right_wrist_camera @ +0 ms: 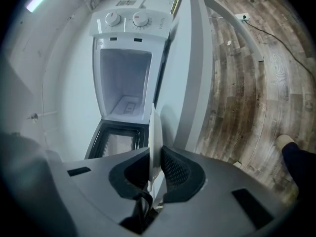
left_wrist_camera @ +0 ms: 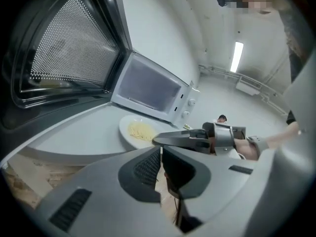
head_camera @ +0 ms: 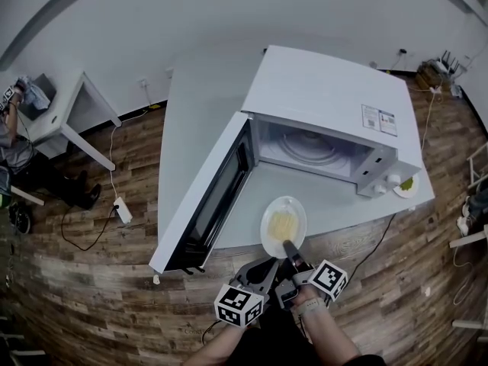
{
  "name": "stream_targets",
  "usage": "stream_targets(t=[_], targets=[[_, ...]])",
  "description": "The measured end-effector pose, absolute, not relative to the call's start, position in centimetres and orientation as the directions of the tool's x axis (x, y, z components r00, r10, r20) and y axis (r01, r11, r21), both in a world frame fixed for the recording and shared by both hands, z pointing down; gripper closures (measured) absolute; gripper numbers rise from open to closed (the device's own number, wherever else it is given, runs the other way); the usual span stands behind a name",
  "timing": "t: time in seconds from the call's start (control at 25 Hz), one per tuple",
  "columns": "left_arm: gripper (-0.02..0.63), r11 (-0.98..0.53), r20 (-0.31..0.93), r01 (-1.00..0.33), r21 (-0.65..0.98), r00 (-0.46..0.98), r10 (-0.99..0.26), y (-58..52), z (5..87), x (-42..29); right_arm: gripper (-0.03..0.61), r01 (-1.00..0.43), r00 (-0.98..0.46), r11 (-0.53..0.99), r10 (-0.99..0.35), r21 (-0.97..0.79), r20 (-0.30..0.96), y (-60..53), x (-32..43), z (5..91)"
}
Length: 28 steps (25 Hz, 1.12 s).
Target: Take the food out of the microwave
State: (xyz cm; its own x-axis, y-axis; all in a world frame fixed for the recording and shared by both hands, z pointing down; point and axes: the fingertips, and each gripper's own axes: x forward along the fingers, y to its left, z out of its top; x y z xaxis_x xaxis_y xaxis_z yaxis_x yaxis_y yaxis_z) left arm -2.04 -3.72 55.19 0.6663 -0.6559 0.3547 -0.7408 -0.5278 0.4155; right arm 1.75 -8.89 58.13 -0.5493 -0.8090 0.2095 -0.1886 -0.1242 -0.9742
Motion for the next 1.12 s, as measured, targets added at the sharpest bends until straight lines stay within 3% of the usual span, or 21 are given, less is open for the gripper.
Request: stream_targets(t=[0.64,1.12], targets=[[0.594,-0.543,0.4,-0.727,0.421,0.686,-0.608,-4.2,57.6,-1.2,0.525,-0.211,-0.543,-0.129,-0.809,-0.969,0.226,-9.6,2.4,59.1],[0.594,-0.561,0.378,-0.713,0.421,0.7,-0.606,-3.8,56.5,-0.6,0.525,-0.155,-0.55,-0.044,-0.826,-0.987,0.123,-9.4,3.0,57.0]])
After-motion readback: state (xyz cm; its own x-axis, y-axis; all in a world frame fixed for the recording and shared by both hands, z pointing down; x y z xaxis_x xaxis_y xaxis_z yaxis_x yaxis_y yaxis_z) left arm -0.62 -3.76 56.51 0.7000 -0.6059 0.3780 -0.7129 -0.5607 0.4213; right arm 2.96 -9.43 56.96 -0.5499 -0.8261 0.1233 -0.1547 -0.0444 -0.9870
